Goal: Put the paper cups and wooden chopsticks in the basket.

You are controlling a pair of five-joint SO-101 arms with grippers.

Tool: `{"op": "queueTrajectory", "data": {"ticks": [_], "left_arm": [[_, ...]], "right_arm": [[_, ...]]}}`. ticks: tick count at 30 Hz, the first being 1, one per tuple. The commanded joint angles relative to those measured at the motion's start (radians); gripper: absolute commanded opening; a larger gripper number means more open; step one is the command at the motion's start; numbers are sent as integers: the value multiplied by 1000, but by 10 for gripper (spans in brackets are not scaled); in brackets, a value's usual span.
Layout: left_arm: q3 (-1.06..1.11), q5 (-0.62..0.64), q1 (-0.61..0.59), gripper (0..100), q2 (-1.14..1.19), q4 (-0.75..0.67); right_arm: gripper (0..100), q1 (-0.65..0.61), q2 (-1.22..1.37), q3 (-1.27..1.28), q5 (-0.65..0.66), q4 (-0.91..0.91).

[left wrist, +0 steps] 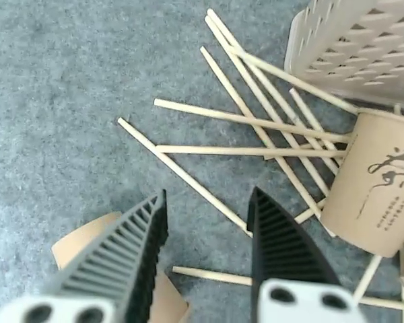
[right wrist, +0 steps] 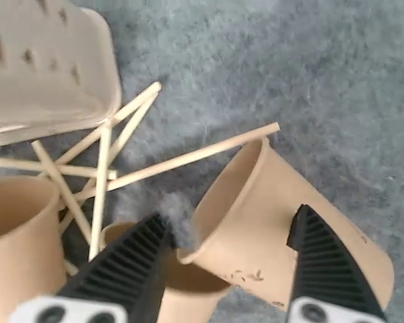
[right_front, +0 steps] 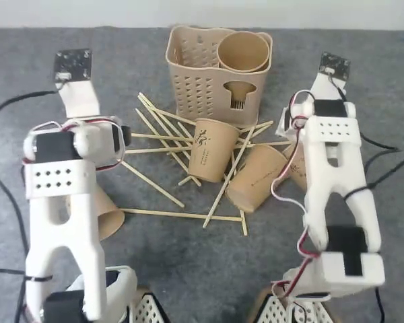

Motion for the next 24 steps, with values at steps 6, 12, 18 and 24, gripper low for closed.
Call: {"op": "queueTrajectory", "data": {"ticks": [6, 12, 18, 24], "left_arm": [[41, 8, -11, 183, -48, -57], [44, 8, -12, 183, -41, -71], [44, 8, -12, 183, -40, -71], [45, 14, -9, 183, -40, -64]], "right_arm": [[99, 59, 131, -258, -11, 99], [29, 104, 131, -345, 74, 202], [7, 170, 130, -376, 140, 237], [23, 122, 107, -388, 126, 255]]}}
